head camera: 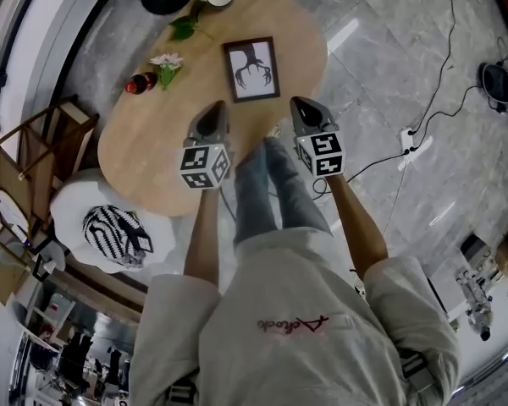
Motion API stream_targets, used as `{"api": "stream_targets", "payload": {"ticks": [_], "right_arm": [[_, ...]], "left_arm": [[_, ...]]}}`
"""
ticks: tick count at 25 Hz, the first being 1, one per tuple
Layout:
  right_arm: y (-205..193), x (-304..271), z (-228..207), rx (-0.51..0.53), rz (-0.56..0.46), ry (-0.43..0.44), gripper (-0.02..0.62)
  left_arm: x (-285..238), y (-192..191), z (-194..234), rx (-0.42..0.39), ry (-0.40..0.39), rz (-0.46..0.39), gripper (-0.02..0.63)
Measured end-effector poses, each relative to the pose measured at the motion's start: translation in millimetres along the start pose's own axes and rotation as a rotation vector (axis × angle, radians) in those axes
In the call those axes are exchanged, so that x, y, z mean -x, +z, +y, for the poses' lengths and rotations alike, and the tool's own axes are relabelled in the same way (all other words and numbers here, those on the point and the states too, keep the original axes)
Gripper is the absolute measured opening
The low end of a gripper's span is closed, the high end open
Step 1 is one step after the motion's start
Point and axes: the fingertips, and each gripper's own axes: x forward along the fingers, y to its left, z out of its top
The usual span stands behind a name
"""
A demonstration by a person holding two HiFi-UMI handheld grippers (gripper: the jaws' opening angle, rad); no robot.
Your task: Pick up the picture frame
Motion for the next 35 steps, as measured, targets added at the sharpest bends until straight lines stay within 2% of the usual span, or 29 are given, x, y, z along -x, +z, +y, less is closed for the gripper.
{"api": "stream_targets", "payload": {"ticks": [9,24,29,35], "right_arm": [[-74.6,-23.3,8.3,-0.036,0.072,0.028,0.006],[-169.1,-61.5,7.2,-0.097,0.131,0.042,0.006],[-187.0,-69.3,4.4,-0.108,0.149,0.040,0.006],[-187.0,-76.7,-2.9,-0.097,0.148,0.042,0.006]], "left_arm": [[-15.2,-74.5,15.7,0.010,0.008,0.076,0.002],[-42.8,-177.3,32.8,0.052,0.008,0.164,0.002],[-53.7,-196.5,36.9,0.050,0.008,0.189,0.002],[-71.5,-195.4,39.5,0.042,0.013,0.196,0.002]]}}
